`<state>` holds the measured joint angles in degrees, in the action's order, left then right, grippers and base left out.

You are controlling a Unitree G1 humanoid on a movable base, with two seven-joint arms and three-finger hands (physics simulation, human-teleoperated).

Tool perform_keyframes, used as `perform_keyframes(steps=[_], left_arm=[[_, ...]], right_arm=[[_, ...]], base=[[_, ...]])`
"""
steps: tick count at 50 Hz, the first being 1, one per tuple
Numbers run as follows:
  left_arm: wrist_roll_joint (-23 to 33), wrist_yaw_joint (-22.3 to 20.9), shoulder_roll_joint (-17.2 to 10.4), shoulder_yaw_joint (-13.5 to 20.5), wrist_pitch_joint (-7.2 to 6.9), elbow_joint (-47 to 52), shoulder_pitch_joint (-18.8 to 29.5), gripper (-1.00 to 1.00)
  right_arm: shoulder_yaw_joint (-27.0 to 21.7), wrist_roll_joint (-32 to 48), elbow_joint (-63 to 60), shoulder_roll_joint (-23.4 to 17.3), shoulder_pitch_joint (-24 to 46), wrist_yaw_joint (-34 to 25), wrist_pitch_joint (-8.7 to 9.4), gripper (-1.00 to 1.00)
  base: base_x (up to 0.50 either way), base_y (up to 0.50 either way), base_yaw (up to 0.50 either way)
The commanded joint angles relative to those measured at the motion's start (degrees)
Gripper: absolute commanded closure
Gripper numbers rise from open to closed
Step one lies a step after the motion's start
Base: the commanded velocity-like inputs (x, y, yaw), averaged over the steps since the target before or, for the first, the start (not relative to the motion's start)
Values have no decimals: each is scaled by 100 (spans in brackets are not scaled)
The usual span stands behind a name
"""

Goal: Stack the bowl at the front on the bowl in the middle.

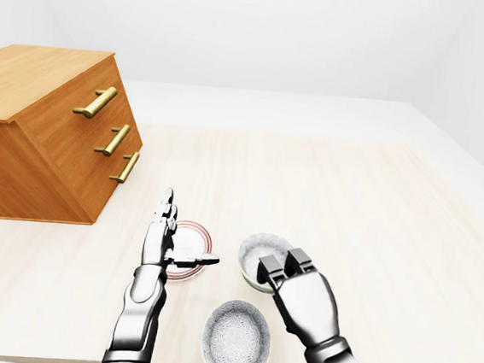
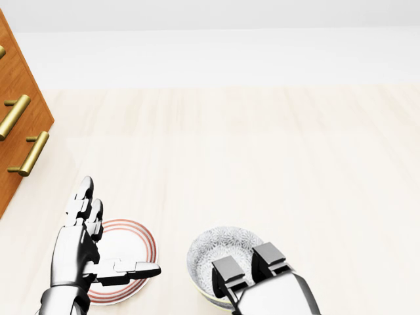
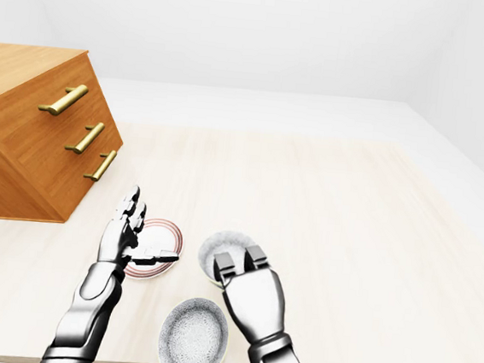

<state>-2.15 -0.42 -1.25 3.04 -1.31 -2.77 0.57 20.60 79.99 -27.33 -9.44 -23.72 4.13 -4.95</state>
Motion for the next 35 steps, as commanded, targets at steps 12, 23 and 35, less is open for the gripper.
perform_keyframes(steps=[12,23,35], left_arm=[[-7,-10,8,-10,-15,31,-19,-100],[-10,-12,8,-9,4,16,-24,-100],[-13,-13,10,-11,-10,41,-35,-100]], right_arm=[[-211,157,-52,-24,5,132,0,100],[-241,392,-14,25,-7,145,7,100],[-99,404,222,12,71,227,3,100]], base=[[0,0,0],[0,0,0],[0,0,0]])
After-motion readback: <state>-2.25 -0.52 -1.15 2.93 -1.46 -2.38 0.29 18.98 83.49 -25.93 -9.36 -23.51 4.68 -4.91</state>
